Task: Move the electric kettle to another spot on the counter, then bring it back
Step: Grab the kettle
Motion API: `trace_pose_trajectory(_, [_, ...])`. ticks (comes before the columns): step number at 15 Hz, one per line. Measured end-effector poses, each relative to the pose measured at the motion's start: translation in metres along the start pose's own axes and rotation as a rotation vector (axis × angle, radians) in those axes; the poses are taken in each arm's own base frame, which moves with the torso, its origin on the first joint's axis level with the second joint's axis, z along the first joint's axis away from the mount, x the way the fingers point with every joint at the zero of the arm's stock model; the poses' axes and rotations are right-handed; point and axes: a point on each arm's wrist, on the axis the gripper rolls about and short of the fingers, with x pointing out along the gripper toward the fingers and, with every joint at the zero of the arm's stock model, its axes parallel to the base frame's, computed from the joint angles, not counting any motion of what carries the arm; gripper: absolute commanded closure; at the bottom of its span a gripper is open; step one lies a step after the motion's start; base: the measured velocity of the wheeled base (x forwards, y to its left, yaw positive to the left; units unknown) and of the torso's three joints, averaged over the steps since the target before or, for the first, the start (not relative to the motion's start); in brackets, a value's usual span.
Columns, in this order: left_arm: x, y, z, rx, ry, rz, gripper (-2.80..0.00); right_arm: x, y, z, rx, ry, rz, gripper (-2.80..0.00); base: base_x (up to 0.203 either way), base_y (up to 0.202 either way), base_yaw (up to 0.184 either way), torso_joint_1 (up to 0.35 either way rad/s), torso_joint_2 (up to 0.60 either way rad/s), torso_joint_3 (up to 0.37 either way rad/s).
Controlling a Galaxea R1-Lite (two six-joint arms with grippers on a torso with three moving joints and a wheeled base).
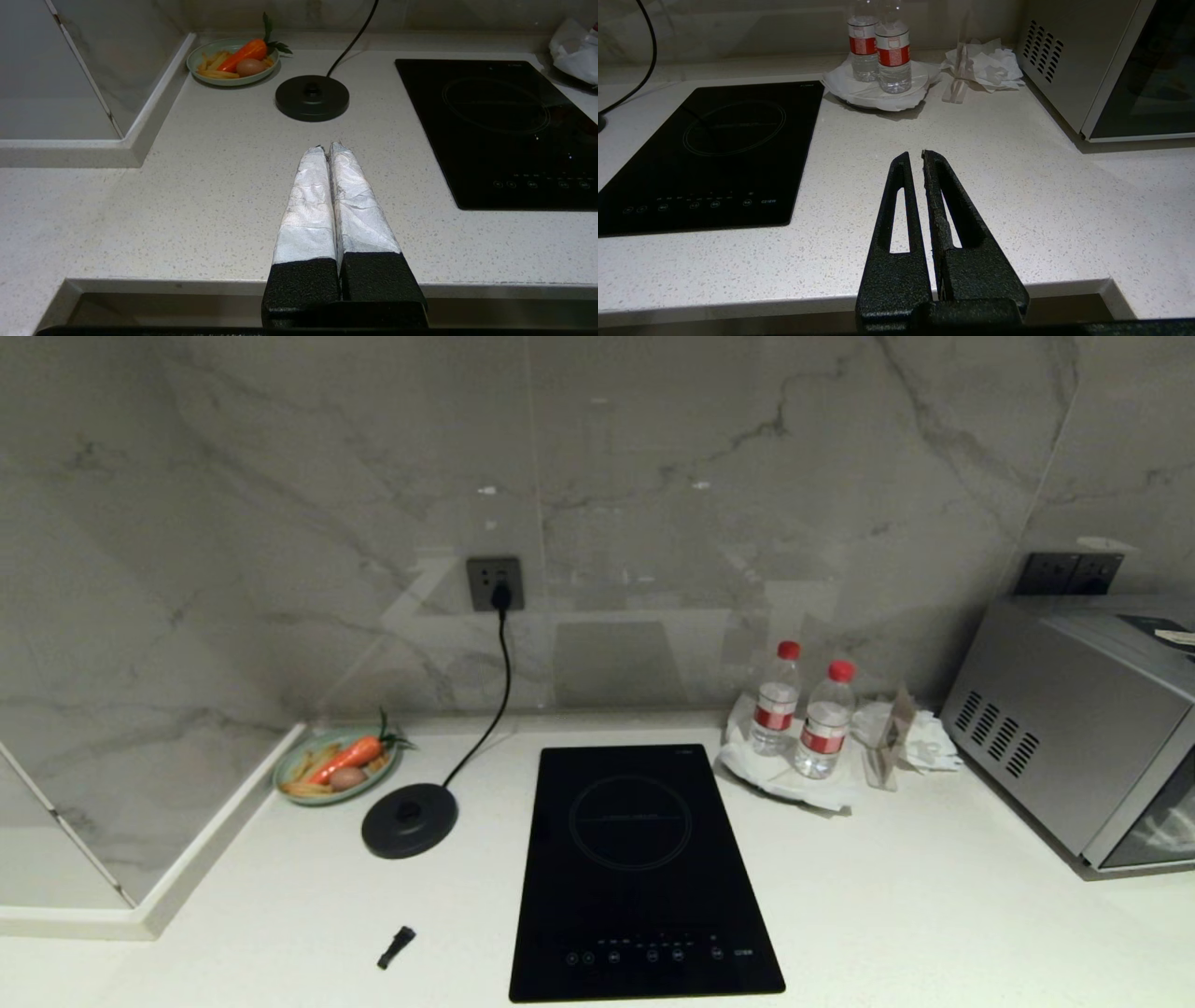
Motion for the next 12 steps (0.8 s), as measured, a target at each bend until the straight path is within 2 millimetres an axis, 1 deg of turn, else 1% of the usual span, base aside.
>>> trace_pose_trajectory(8, [0.0000,0.0000,0.0000,0.000,0.000,0.000,0.00,0.0000,0.0000,0.0001,0.000,-0.001,0.000,0.00,0.000,0.000,0.000,0.000,0.00,0.000])
trace_pose_trajectory(10, [0.0000,0.0000,0.0000,0.000,0.000,0.000,0.00,0.0000,0.0000,0.0001,0.000,-0.001,0.000,0.00,0.001,-0.013,0.076,-0.002,0.01,0.009])
trace_pose_trajectory(12, [0.0000,0.0000,0.0000,0.000,0.000,0.000,0.00,0.0000,0.0000,0.0001,0.000,-0.001,0.001,0.00,0.001,-0.007,0.163,-0.001,0.01,0.003])
